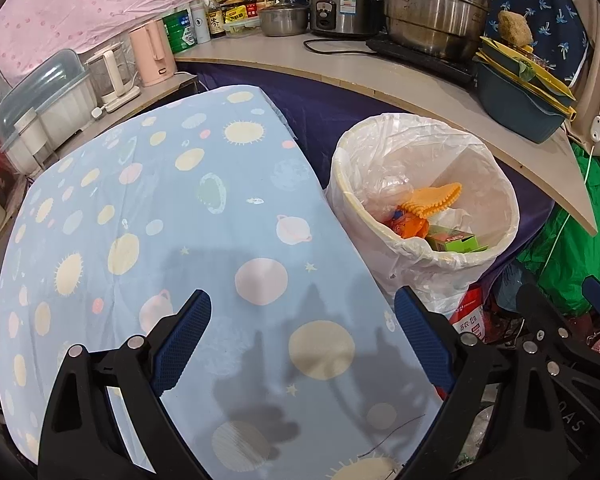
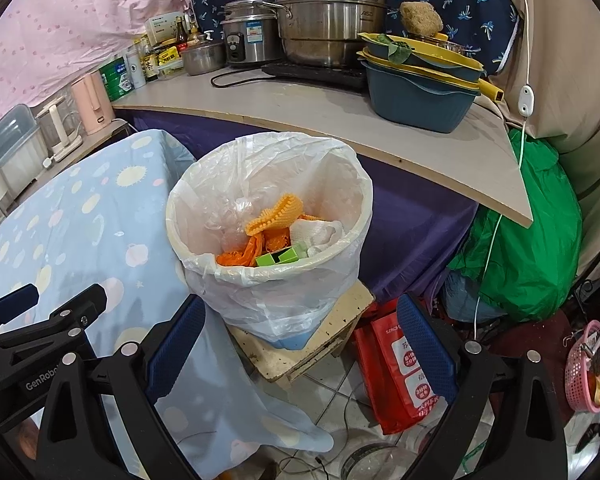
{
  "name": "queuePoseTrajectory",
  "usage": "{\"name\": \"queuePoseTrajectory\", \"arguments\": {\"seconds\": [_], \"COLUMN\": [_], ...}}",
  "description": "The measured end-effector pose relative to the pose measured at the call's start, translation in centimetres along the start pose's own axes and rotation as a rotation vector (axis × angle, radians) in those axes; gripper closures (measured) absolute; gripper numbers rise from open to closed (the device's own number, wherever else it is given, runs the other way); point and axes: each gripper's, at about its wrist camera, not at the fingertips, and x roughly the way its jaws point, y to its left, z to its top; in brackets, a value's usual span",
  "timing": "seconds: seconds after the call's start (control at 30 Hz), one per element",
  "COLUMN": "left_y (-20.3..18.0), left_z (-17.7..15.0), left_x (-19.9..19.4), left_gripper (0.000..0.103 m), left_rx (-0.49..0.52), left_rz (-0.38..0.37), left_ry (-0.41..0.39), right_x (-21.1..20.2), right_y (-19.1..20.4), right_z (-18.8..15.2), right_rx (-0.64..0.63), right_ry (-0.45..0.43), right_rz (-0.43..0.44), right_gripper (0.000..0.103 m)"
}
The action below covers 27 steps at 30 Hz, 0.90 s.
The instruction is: Collect trash
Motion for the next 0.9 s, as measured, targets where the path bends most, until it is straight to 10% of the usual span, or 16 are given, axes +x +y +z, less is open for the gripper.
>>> {"name": "queuePoseTrajectory", "arguments": {"seconds": [0.9], "left_y": [-0.18], "left_z": [0.24], "left_x": [-0.33], "left_gripper": [0.014], "left_rx": [-0.002], "left_rz": [0.001], "left_ry": [-0.012], "right_x": [-0.01], "right_y": [-0.06], "right_z": [0.28], "right_rx": [0.004], "right_ry": [-0.004], "right_rz": [0.001], "right_gripper": [0.01]}}
